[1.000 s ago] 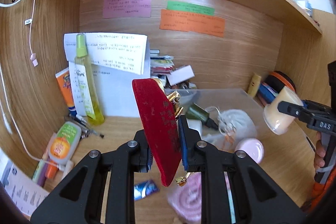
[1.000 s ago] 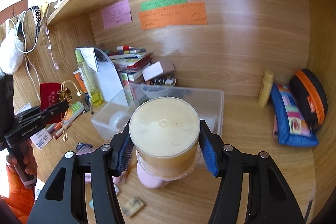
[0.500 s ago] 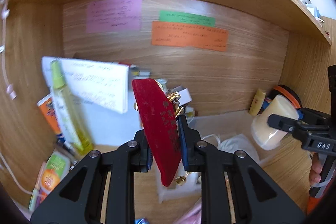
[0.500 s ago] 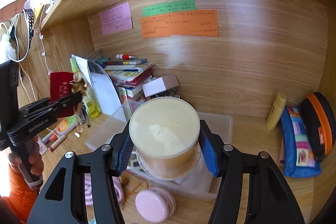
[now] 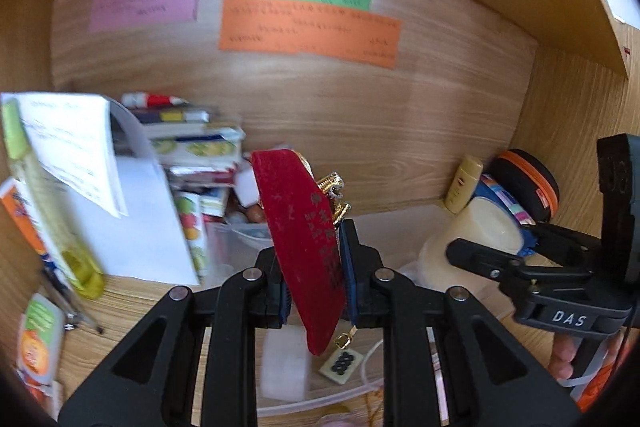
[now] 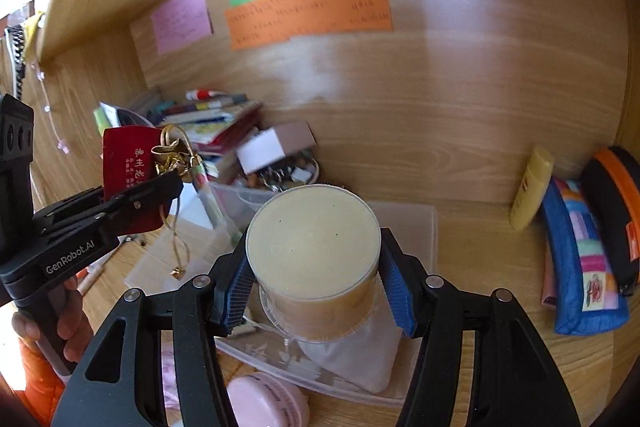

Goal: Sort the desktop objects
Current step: 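Lower the red pouch into the box and open the left gripper while right releases the candle jar, then withdraw both open grippers from the box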

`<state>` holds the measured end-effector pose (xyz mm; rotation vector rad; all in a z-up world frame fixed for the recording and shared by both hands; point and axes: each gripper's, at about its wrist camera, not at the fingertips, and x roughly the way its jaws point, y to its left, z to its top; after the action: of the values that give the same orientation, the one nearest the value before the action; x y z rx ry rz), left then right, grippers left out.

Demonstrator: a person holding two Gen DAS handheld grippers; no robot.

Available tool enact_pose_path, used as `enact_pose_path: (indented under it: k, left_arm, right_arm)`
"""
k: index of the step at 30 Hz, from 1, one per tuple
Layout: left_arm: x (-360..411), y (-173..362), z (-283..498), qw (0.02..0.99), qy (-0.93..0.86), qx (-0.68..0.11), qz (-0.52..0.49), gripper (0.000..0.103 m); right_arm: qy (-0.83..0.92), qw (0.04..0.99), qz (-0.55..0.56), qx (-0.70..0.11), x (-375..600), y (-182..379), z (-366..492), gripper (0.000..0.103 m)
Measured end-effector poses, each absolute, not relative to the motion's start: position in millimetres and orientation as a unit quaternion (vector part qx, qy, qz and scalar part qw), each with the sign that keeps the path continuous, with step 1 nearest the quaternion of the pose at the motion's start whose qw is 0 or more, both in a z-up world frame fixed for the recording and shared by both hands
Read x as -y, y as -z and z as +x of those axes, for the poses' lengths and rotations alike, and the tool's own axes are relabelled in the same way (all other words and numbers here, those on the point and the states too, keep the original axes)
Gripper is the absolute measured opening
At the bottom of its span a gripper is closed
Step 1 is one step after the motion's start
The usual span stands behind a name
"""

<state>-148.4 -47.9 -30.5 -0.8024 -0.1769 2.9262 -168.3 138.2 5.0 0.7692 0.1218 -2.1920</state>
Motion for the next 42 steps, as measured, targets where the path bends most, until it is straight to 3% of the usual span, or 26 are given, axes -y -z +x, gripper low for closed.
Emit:
enact_pose_path:
  k: [24,29,34,38,42]
  left_arm:
    - [31,70,-181,0.059,-0.938,0.047,-0.339,0.020]
    - [32,72,-183,0.056,-0.934,0.052,-0.348,0.030]
    - [32,69,-179,0.045,-0.939,0.049,-0.339,0.053]
    - [32,63,-174,0.038,-0.943,0.047,-0.327,0.056]
    - [32,54,-166,0.032,-0.951,0.045,-0.305,0.068]
  right_arm:
    - [0.865,0.353,0.344,-0.091,-113,38,-182,0.055]
    - [0.874,0.348,0.324,-0.101,-112,34,-176,0.055]
    - [0.875,0.345,0.322,-0.107,-110,34,-175,0.055]
    - [0.874,0.344,0.326,-0.108,-108,36,-174,0.057]
    - [0.880,0.340,0.314,-0.109,-109,32,-169,0.062]
